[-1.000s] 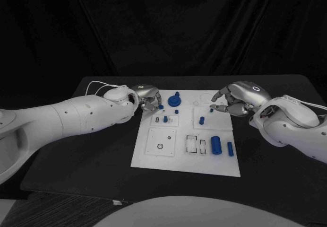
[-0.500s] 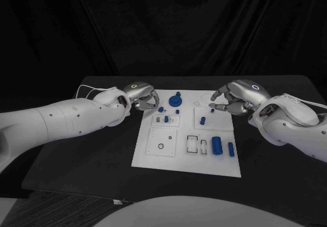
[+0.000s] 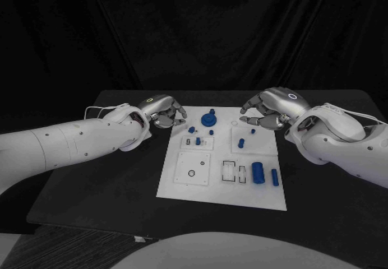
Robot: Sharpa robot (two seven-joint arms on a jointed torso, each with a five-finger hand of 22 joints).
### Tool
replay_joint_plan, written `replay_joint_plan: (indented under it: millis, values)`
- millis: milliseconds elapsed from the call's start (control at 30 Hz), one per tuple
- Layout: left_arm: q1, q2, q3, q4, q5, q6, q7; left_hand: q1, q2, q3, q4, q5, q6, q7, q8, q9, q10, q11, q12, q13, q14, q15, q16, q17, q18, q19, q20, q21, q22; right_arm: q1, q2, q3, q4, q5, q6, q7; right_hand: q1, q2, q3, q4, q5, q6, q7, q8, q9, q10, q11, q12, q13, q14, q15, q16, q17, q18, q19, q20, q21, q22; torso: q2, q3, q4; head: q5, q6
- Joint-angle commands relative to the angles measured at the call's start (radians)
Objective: Assemble the parts on the task board
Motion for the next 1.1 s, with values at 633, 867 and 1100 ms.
replay_joint_plan:
  millis: [633,867,1100]
  values:
    - [-0.001,0.093,0.001,-0.017,-0.166,0.187,-0.340,-0.072,-0.031,-0.062,0.073,-0.093,-0.101,0.023,-0.016,-0.080,0.101,0.022,0.022,0.269,0.102,0.018,0.018,0.278,-0.003,0.023,0.016,0.010,0.220,-0.008,-0.016,0.001,-0.001,-0.001,0.015,0.008,0.021,-0.003,0.004,-0.015,-0.007,0.006,0.002,-0.011,-0.007,0.094,0.012,0.017,0.264,0.103,0.006,0.012,0.263,-0.002,0.030,0.004,0.006,0.226,0.001,0.0003,-0.0006,-0.007,0.000]
    - [-0.001,0.114,0.001,-0.040,-0.167,0.214,-0.356,-0.044,-0.027,-0.057,0.056,-0.054,-0.099,0.024,-0.011,-0.088,0.101,0.024,0.022,0.269,0.102,0.020,0.018,0.278,-0.003,0.024,0.018,0.009,0.220,-0.011,-0.025,0.001,0.003,-0.001,0.013,0.007,0.020,-0.003,0.004,-0.014,-0.008,0.006,0.003,-0.011,-0.007,0.094,0.012,0.017,0.264,0.102,0.006,0.012,0.262,-0.002,0.030,0.004,0.005,0.226,0.001,0.0005,-0.0010,-0.007,0.000]
    - [-0.001,0.127,0.001,-0.046,-0.167,0.219,-0.356,-0.049,-0.027,-0.061,0.059,-0.064,-0.094,0.024,-0.009,-0.089,0.101,0.024,0.022,0.269,0.102,0.020,0.018,0.278,-0.003,0.024,0.018,0.009,0.220,-0.013,-0.027,0.001,0.003,-0.001,0.013,0.006,0.020,-0.003,0.004,-0.014,-0.008,0.006,0.003,-0.011,-0.007,0.094,0.012,0.017,0.264,0.102,0.006,0.012,0.262,-0.002,0.030,0.004,0.005,0.226,0.001,0.0007,-0.0009,-0.007,0.000]
